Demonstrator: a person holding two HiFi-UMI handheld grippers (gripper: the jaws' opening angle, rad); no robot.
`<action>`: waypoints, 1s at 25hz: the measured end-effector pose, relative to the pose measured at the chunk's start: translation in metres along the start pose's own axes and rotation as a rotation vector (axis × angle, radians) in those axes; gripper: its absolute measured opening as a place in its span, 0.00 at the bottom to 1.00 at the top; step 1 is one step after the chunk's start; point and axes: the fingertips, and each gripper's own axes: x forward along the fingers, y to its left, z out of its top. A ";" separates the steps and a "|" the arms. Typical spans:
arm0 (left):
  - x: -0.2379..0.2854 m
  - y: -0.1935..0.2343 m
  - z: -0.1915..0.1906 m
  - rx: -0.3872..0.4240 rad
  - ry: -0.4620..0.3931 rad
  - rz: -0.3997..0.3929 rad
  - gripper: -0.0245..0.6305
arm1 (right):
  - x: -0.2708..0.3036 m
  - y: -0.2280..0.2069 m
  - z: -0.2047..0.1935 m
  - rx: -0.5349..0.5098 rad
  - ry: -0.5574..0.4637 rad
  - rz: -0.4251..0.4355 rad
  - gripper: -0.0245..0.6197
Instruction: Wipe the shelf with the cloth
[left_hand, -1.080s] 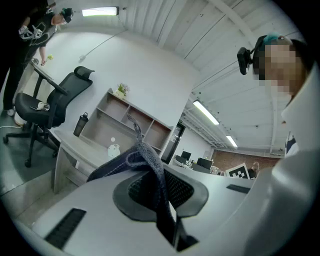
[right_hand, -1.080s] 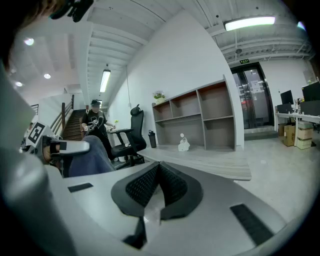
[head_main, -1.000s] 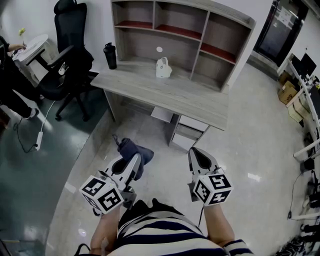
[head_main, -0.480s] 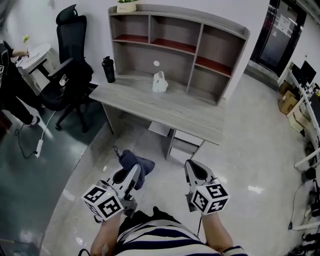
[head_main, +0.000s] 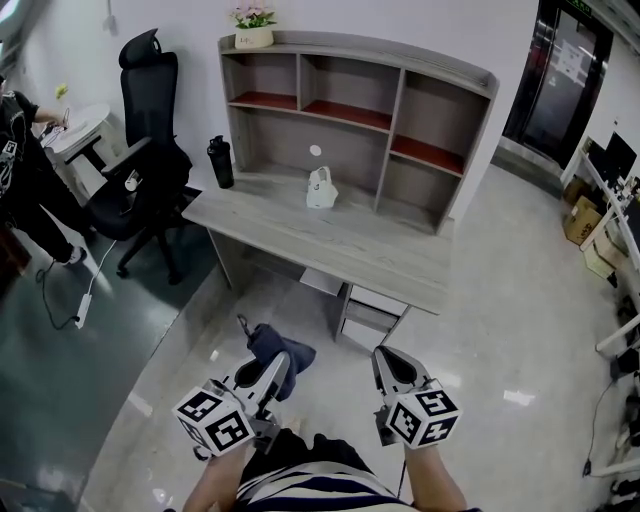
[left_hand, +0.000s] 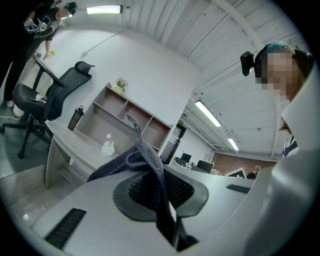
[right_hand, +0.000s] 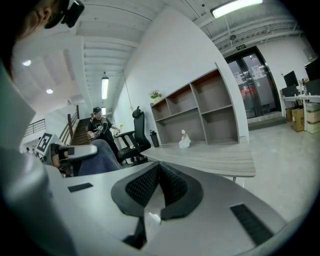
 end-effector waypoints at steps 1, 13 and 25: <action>0.003 0.001 0.000 0.004 0.001 -0.002 0.09 | 0.001 -0.002 0.000 0.005 0.001 -0.002 0.08; 0.088 0.022 0.025 -0.028 -0.003 -0.147 0.09 | 0.041 -0.038 0.032 0.019 -0.008 -0.073 0.08; 0.184 0.056 0.063 -0.033 0.045 -0.322 0.09 | 0.102 -0.091 0.079 0.034 -0.047 -0.203 0.08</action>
